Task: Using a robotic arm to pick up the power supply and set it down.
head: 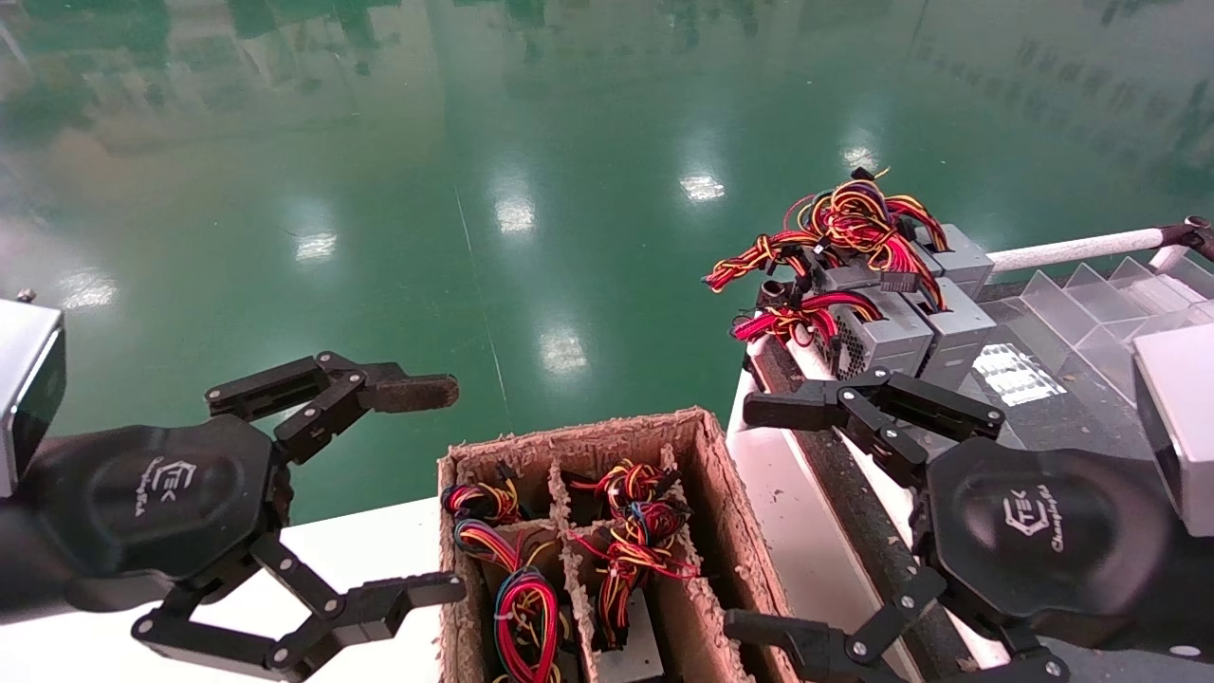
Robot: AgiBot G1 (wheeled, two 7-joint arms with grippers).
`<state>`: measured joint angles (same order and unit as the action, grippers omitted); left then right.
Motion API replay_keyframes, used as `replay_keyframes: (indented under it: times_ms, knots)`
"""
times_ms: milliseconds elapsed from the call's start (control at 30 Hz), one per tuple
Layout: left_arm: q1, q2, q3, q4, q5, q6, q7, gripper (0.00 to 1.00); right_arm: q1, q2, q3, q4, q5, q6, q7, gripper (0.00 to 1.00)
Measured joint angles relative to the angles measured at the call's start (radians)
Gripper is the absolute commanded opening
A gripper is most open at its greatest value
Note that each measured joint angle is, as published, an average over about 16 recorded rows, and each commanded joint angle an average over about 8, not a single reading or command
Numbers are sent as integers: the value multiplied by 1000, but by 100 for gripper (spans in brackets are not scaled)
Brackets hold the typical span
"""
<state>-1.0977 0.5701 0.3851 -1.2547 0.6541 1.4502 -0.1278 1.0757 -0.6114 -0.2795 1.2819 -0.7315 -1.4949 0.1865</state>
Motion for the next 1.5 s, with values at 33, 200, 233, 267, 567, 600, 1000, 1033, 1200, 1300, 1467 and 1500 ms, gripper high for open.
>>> replay_keyframes:
  times_ms: [33,200,233,267,567,600,1000,1033,1200,1300,1467,1500]
  knots:
    - [0,0,0,0,0,0,0,35,0,0,0,0,0,0,0,100]
    - [0,0,0,0,0,0,0,0,0,0,0,0,0,0,0,100]
    - [0,0,0,0,0,0,0,0,0,0,0,0,0,0,0,100]
    - [0,0,0,0,0,0,0,0,0,0,0,0,0,0,0,100]
    - [0,0,0,0,0,0,0,0,0,0,0,0,0,0,0,100]
    - [0,0,0,0,0,0,0,0,0,0,0,0,0,0,0,100]
    - [0,0,0,0,0,0,0,0,0,0,0,0,0,0,0,100]
    - [0,0,0,0,0,0,0,0,0,0,0,0,0,0,0,100]
    - [0,0,0,0,0,0,0,0,0,0,0,0,0,0,0,100]
    - [0,0,0,0,0,0,0,0,0,0,0,0,0,0,0,100]
    - [0,0,0,0,0,0,0,0,0,0,0,0,0,0,0,100]
    - [0,0,0,0,0,0,0,0,0,0,0,0,0,0,0,100]
